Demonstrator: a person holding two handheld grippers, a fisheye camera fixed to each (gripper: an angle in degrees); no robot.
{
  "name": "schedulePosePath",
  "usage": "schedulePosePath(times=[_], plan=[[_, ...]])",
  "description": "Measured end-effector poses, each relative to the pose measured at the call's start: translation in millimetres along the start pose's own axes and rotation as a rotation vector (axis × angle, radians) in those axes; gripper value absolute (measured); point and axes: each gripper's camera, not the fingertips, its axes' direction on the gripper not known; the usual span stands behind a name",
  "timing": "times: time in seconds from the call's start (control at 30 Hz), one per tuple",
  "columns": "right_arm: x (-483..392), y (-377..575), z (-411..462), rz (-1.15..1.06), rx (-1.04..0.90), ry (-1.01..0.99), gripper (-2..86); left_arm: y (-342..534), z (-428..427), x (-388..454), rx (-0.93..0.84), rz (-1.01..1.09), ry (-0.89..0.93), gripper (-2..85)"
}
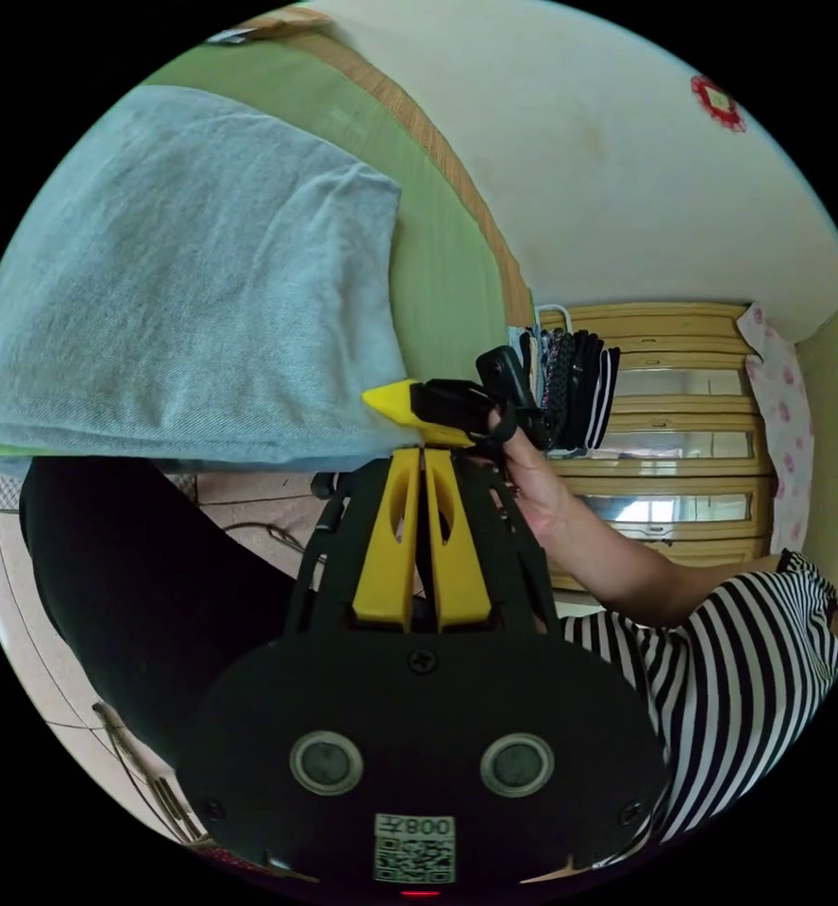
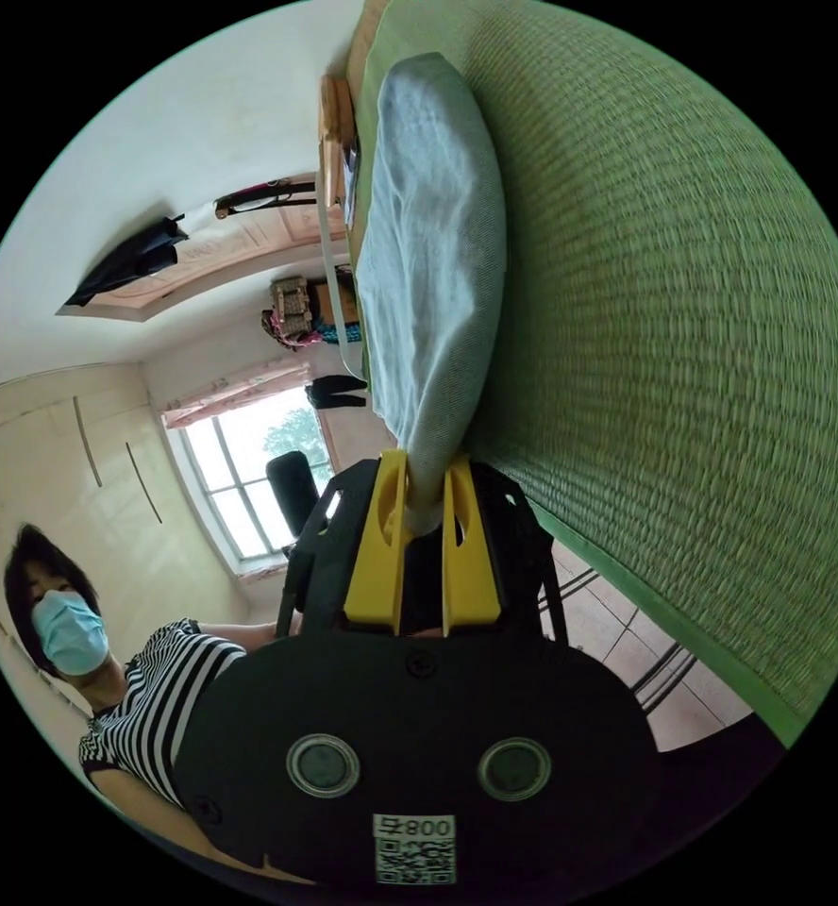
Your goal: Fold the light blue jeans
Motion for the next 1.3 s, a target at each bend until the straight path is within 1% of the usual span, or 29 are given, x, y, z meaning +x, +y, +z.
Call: schedulePosePath(times=[0.13, 0.3, 0.47, 0.5, 0.57, 0.6, 0.67, 0.77, 1.3], plan=[[-14, -1, 0, -0.018, 0.002, 0.005, 3.9, 20, -38, -19, 0.051, -0.023, 0.019, 0.5], [-39, -7, 2, -0.060, -0.002, -0.017, 2.6, 50, -97, -60, 0.202, -0.115, 0.092, 1.8], [-66, -14, 5, -0.094, -0.003, -0.027, 2.1, 87, -154, -118, 0.404, -0.272, 0.229, 7.3], [-72, -15, 6, -0.102, -0.004, -0.030, 2.0, 90, -159, -125, 0.421, -0.292, 0.248, 7.9], [-80, -19, 8, -0.103, -0.009, -0.033, 1.9, 104, -175, -152, 0.514, -0.377, 0.333, 10.2], [-85, -21, 10, -0.106, -0.011, -0.034, 1.9, 107, -178, -159, 0.541, -0.399, 0.360, 10.7], [-93, -24, 12, -0.111, -0.016, -0.031, 1.9, 119, -191, -184, 0.653, -0.476, 0.471, 12.2], [-108, -29, 14, -0.128, -0.017, -0.017, 1.9, 130, -208, -204, 0.754, -0.528, 0.522, 12.6], [-160, -50, 31, -0.146, -0.010, -0.002, 1.6, 139, -253, -237, 0.825, -0.593, 0.663, 14.2]])
